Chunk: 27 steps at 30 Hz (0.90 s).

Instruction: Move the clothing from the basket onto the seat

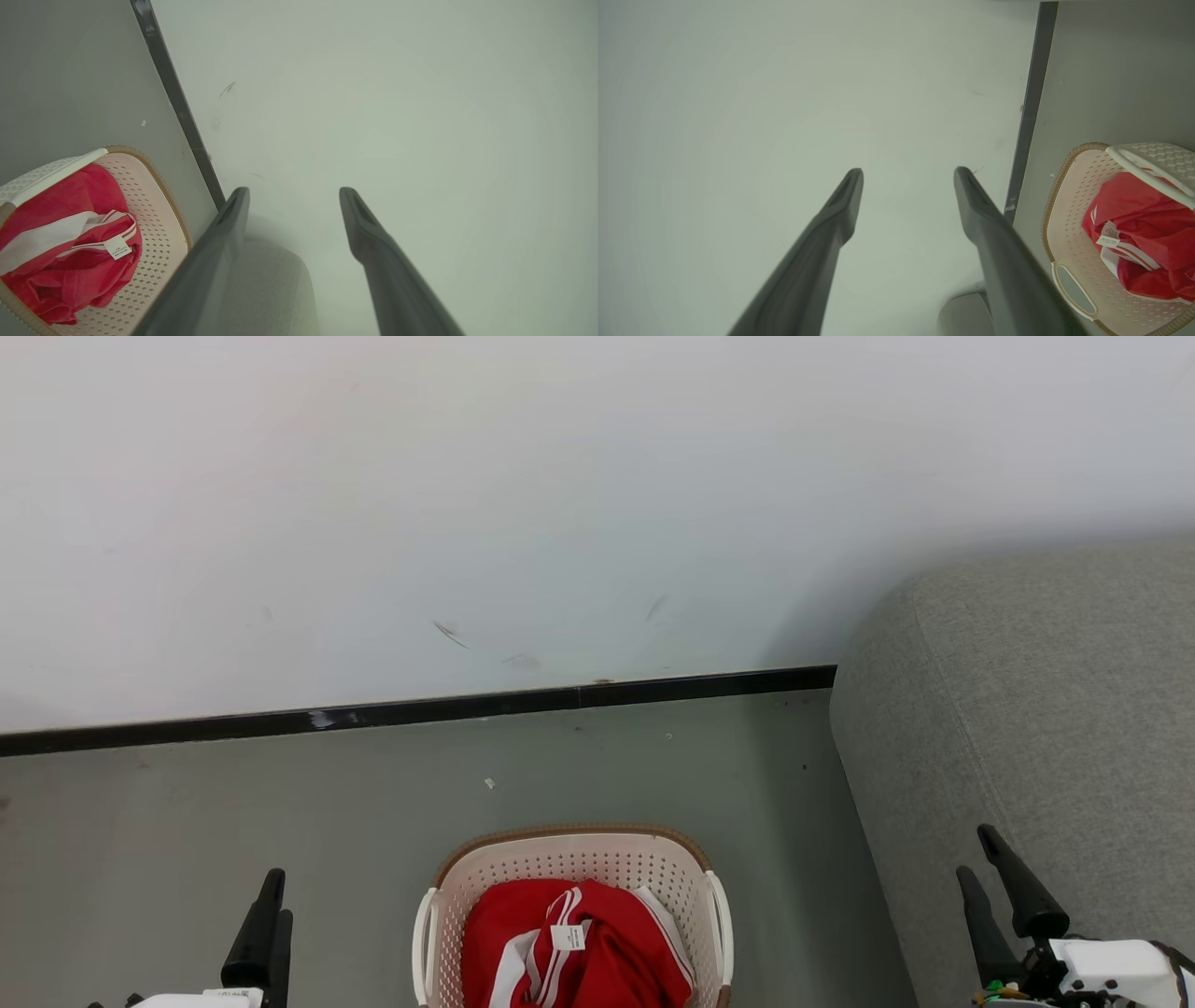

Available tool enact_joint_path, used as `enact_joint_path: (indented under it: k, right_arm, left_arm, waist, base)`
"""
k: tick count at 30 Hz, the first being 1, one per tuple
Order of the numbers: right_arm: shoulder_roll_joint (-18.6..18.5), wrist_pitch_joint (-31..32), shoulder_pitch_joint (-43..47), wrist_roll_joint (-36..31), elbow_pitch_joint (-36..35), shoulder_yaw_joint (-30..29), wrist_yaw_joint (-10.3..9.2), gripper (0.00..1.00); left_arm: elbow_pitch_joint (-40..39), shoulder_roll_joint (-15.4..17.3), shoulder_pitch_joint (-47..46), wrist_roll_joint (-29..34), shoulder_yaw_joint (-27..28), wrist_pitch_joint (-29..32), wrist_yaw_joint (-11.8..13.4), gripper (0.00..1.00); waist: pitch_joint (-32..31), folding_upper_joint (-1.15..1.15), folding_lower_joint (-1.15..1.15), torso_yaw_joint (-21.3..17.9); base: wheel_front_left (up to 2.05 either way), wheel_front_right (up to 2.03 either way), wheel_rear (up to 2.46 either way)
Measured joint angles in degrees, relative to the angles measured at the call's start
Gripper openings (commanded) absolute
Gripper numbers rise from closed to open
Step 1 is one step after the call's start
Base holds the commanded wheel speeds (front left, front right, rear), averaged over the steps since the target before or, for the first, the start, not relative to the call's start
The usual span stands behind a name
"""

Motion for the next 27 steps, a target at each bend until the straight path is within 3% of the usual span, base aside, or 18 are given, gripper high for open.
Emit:
enact_joint_path:
  k: [16, 27]
  right_arm:
    - [0.0, -1.9, -0.8, 0.0, -3.1, 1.1, 0.00, 1.00]
    - [-1.1, -3.9, -1.7, -3.6, -5.4, 3.2, 0.00, 1.00]
  left_arm:
    - [-1.7, 0.2, -0.4, 0.3, -0.6, -2.3, 0.0, 1.00]
    - [-3.5, 2.1, -1.6, 4.7, -2.1, -5.1, 0.0, 1.00]
  waist:
    - [0.1, 0.00, 0.04, 0.0]
    - [-0.1, 0.00, 0.55, 0.0]
  base:
    - [0.00, 0.00, 0.00]
    - [0.00, 0.00, 0.00]
